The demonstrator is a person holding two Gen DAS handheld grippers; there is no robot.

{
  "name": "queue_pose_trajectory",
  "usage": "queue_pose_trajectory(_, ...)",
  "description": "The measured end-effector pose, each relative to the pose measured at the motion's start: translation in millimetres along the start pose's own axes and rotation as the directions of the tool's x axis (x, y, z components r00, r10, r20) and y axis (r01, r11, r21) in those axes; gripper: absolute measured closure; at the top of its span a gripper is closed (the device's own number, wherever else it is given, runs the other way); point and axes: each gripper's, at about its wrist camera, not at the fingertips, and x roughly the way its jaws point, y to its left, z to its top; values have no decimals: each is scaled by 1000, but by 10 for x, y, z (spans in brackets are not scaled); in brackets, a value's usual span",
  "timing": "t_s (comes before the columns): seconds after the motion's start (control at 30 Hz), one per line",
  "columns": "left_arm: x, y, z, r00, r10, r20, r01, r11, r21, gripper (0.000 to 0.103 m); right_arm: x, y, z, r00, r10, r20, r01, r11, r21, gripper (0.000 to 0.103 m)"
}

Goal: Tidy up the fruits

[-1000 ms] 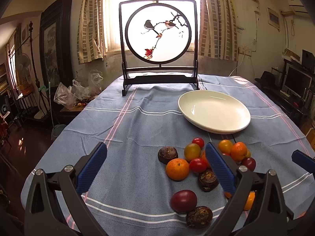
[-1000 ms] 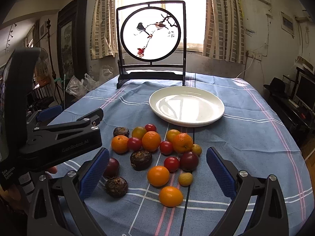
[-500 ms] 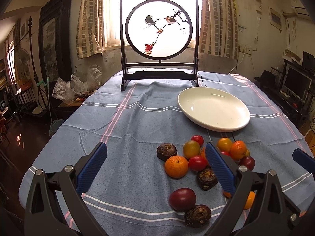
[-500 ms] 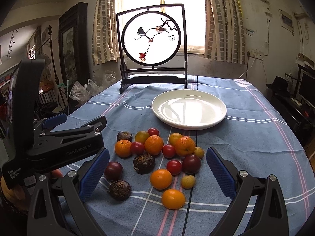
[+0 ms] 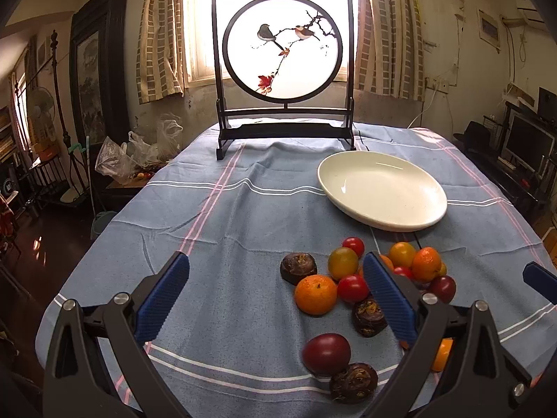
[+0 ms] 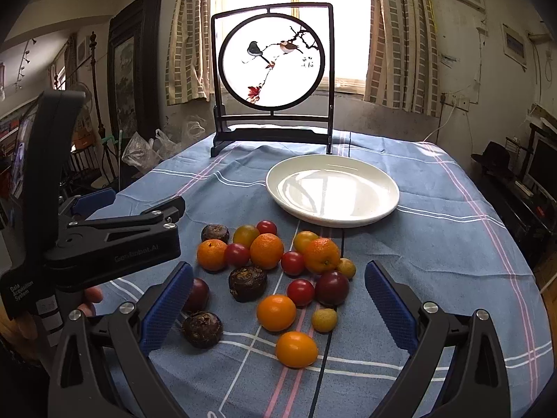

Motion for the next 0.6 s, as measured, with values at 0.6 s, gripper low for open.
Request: queue_pose_trajectory(0.6,-36,-37,-24,999,-49,24,48,998,31,5,48,-54,-6,999,-38,-30,37,999,-11,4)
